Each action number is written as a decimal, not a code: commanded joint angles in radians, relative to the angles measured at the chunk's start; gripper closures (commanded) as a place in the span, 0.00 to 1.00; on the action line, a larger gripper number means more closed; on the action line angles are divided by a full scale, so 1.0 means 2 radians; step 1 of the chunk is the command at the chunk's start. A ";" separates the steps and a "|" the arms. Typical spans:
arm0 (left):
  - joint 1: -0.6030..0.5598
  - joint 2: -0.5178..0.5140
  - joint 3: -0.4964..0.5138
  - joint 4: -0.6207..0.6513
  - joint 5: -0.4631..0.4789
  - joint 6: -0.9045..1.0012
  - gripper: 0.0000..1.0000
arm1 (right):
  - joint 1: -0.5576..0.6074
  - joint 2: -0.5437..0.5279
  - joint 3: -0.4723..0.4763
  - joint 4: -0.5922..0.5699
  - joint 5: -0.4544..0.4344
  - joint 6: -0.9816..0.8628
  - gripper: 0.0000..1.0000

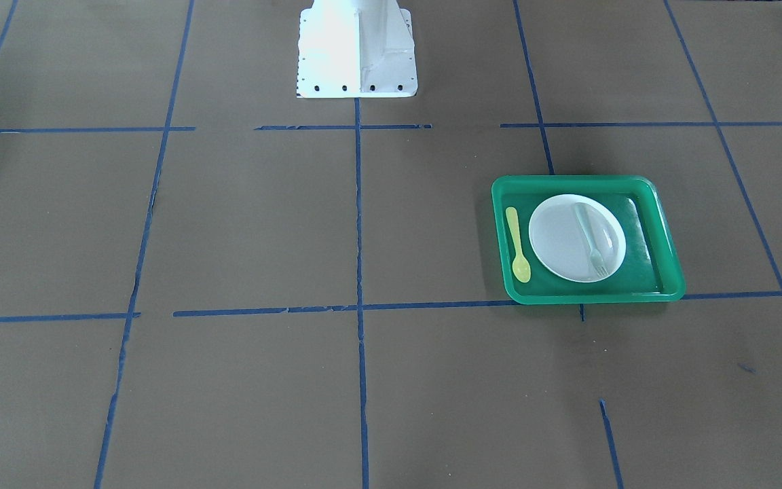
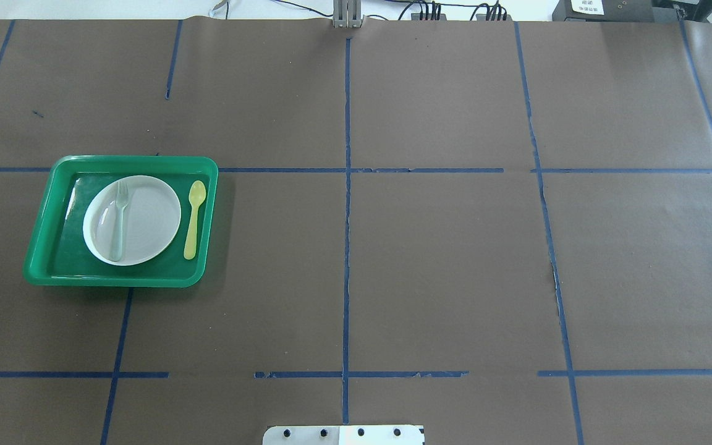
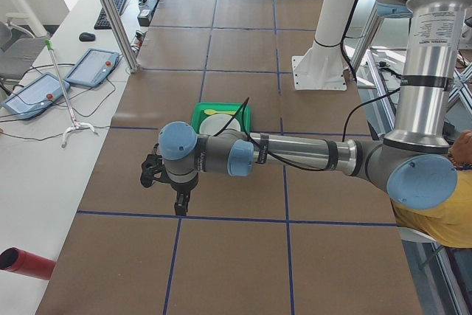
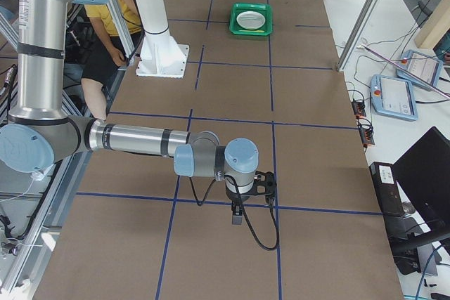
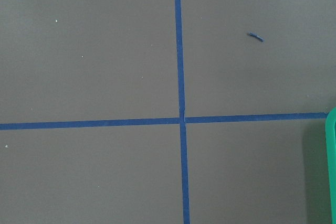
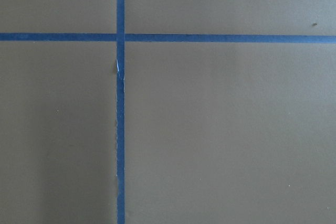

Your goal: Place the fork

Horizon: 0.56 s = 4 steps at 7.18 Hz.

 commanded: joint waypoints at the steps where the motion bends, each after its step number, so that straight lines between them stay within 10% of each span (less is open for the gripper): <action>1: 0.009 0.000 -0.001 -0.008 0.000 0.000 0.00 | 0.000 0.000 0.000 0.000 0.000 0.000 0.00; 4: 0.016 0.006 0.006 -0.010 -0.001 0.000 0.00 | 0.000 0.000 0.000 0.000 0.000 0.000 0.00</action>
